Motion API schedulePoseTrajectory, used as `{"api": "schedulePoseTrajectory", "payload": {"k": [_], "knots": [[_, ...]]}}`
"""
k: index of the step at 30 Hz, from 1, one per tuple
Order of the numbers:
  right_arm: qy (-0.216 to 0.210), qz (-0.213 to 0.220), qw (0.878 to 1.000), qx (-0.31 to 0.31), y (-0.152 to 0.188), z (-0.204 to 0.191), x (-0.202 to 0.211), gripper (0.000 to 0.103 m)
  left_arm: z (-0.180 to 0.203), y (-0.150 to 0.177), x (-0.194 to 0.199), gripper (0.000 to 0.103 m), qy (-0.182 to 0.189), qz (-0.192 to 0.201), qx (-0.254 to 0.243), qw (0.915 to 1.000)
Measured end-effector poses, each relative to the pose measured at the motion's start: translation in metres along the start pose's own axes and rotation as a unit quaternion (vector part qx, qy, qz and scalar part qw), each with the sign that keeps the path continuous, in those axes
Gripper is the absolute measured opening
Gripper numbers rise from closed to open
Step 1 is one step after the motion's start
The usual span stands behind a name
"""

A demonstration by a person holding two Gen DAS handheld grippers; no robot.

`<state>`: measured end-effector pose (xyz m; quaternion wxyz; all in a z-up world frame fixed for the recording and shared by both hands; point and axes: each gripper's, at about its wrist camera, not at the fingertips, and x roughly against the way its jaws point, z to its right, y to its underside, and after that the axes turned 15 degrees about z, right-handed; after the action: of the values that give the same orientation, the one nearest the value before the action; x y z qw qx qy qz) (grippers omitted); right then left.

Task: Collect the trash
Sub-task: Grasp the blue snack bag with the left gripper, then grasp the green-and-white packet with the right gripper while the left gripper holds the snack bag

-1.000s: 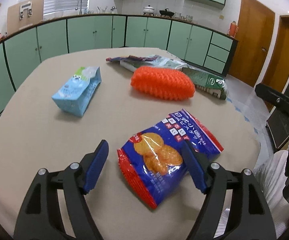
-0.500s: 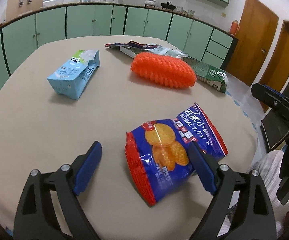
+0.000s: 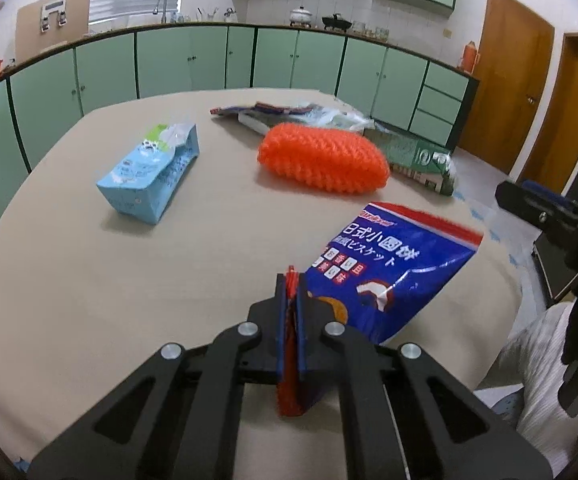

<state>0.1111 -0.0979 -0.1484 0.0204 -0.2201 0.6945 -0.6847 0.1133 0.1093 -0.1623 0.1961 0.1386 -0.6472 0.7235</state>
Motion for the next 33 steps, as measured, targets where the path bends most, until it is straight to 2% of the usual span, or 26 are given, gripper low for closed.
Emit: {"api": "schedulePoseTrajectory", "payload": {"k": [10,24,33], "knots": [[0.007,0.023,1.0,-0.001,-0.014,0.009,-0.017,0.083,-0.008,-0.041,-0.001,0.002,-0.032,0.06,0.003,0.9976],[0.01,-0.018,1.0,-0.004,-0.017,0.025,-0.085,0.083,-0.007,-0.081,-0.015,0.002,-0.034,0.111,0.019,0.993],[0.001,-0.047,0.999,0.003,-0.013,0.029,-0.12,0.083,-0.008,-0.094,-0.04,0.002,-0.051,0.113,0.036,0.9916]]}}
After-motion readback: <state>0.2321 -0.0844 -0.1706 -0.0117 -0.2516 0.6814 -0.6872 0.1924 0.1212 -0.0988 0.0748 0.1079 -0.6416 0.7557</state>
